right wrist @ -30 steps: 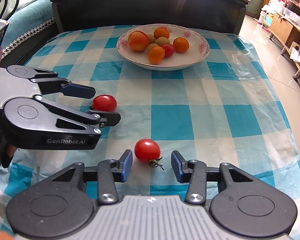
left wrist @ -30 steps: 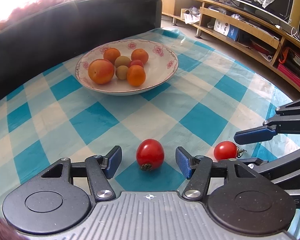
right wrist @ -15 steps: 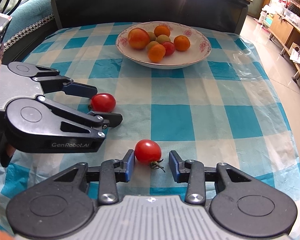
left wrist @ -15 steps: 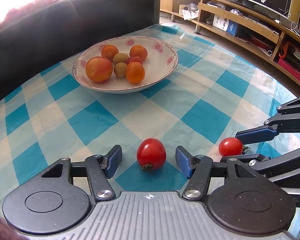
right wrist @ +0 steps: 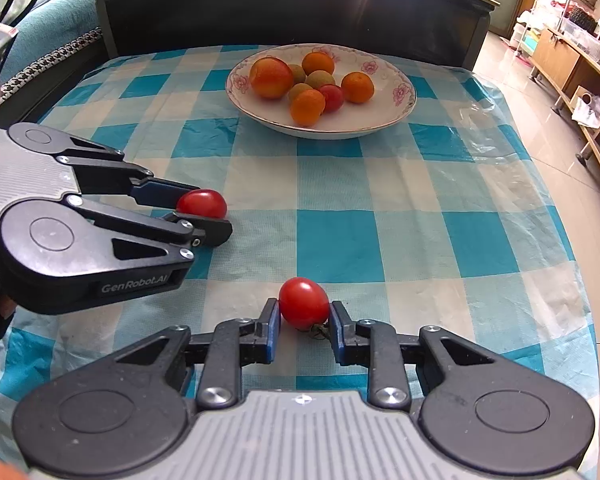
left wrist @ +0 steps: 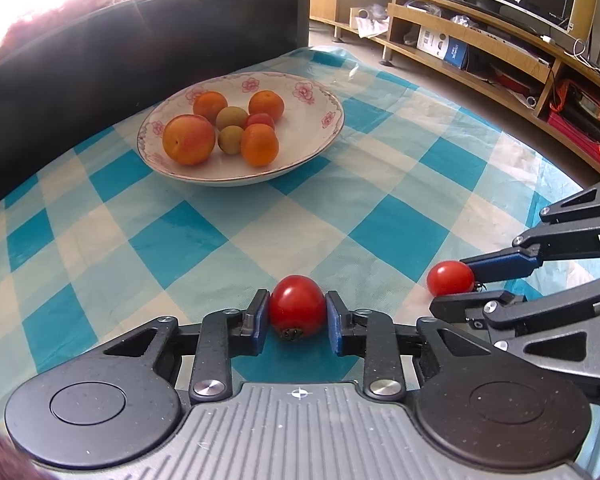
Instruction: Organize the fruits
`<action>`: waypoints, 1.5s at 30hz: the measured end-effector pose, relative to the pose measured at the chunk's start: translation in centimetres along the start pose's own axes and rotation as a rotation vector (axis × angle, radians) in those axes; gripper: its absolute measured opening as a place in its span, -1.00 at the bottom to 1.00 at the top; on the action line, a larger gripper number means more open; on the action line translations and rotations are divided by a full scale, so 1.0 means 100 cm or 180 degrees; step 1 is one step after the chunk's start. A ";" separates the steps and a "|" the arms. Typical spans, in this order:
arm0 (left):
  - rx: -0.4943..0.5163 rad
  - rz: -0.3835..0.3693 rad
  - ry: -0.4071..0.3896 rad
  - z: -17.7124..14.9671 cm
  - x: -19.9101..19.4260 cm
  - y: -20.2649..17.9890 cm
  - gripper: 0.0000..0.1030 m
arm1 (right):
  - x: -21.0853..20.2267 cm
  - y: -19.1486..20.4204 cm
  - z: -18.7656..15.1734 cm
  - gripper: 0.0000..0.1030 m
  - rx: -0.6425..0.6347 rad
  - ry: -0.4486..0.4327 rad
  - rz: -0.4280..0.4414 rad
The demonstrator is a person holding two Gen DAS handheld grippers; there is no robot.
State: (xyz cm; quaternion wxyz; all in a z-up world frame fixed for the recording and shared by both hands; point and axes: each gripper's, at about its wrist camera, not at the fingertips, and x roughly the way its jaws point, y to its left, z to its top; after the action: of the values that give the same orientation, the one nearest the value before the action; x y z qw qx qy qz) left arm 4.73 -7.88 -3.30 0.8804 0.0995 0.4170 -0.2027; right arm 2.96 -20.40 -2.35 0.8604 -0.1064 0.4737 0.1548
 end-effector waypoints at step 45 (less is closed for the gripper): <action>-0.0278 -0.0086 -0.0302 0.027 -0.020 0.008 -0.29 | -0.014 -0.020 0.033 -0.42 0.0443 -0.0362 -0.0006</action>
State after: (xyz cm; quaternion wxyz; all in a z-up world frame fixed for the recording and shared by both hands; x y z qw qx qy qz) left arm 5.84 -7.55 0.01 0.8999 0.0456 0.3846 -0.2006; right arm 5.59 -21.35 0.68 0.8914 -0.0378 0.4335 0.1265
